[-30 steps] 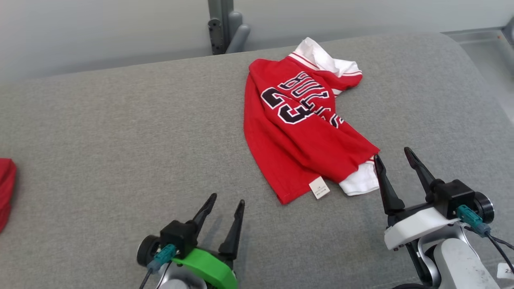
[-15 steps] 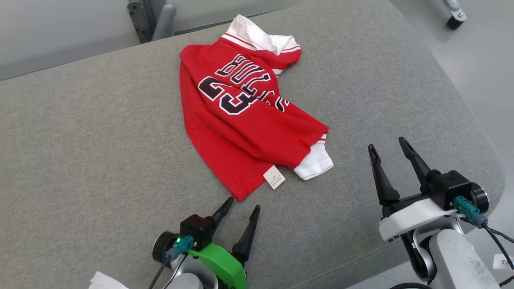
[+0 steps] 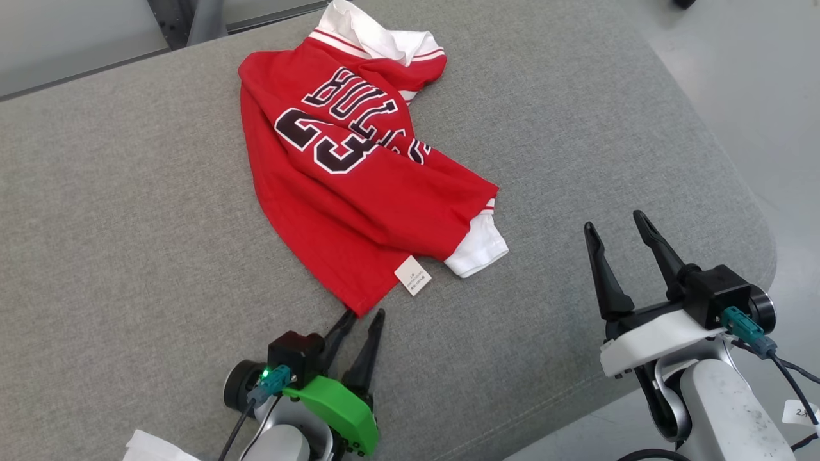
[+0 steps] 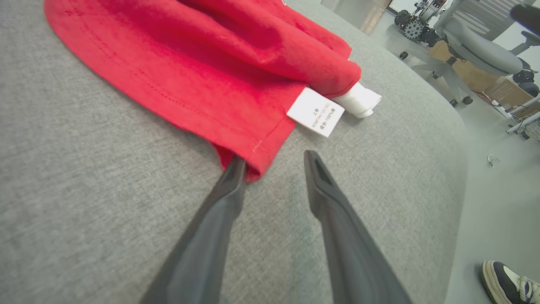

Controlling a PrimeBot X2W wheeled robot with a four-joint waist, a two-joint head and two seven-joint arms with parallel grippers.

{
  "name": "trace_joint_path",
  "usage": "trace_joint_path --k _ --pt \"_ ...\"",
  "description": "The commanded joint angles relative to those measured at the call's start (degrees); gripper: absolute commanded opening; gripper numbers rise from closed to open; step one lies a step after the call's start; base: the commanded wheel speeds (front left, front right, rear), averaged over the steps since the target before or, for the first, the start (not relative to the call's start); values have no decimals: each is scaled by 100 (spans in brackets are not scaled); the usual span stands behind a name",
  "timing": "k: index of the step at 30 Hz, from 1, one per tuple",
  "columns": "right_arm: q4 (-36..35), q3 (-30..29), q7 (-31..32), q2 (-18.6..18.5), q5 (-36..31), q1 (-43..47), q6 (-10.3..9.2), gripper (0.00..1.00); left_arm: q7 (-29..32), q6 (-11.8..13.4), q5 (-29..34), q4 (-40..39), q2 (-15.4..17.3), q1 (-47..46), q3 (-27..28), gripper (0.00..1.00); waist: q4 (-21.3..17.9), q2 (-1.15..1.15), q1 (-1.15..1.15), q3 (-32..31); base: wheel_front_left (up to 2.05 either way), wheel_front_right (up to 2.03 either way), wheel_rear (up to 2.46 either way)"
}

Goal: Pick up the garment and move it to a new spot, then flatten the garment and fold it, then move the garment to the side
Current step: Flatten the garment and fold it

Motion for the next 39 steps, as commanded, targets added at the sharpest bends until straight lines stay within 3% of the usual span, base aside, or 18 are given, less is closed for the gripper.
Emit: trace_joint_path --k 1,6,12,22,36,37,38,39 --pt "-16 -7 -8 28 0 -59 -10 100 -2 -19 31 -8 27 -79 36 0 -3 0 0 18 0 0 0" --pt "15 -44 -8 35 -3 -44 -9 100 -3 -20 133 -175 27 -70 165 0 131 0 0 -39 0 0 0" --pt "80 -99 -8 33 27 146 -10 100 -3 -19 123 -331 28 144 483 0 611 0 0 -268 0 0 0" --pt "247 -96 -8 -5 40 359 -9 100 -2 -15 503 -844 24 314 1808 0 1527 0 0 -584 0 0 0" --pt "376 15 -8 -44 82 517 -10 100 -3 -9 1112 -477 82 623 3560 0 1817 0 0 -686 0 0 0" --pt "386 13 -8 -50 86 521 -10 100 -2 4 1143 -424 78 629 3647 13 1831 0 0 -682 0 0 0" --pt "397 16 -8 -55 88 518 -10 100 -2 28 1180 -360 72 633 3717 33 1846 0 0 -679 0 0 0" --pt "409 14 -8 -57 88 509 -10 100 -2 39 1214 -305 63 647 3782 100 1860 0 0 -677 0 0 0"
